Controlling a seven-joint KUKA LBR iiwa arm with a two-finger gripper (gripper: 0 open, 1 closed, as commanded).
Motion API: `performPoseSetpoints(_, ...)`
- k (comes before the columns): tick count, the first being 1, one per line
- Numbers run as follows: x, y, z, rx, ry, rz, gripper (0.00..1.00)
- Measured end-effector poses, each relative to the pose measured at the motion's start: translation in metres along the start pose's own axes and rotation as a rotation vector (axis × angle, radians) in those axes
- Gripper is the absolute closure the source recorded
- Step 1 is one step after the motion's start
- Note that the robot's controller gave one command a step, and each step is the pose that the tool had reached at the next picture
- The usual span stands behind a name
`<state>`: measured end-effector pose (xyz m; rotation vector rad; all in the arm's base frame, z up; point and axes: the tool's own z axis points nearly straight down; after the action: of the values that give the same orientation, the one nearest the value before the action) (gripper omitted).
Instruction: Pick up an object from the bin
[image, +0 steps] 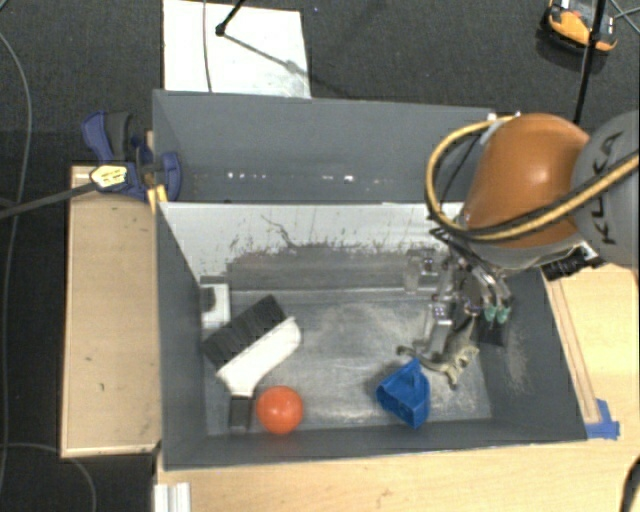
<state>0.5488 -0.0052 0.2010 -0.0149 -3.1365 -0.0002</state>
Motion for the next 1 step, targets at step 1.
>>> performPoseSetpoints(1, -0.0015, 0.0, -0.0044, 0.0, -0.008, 0.0, 0.0)
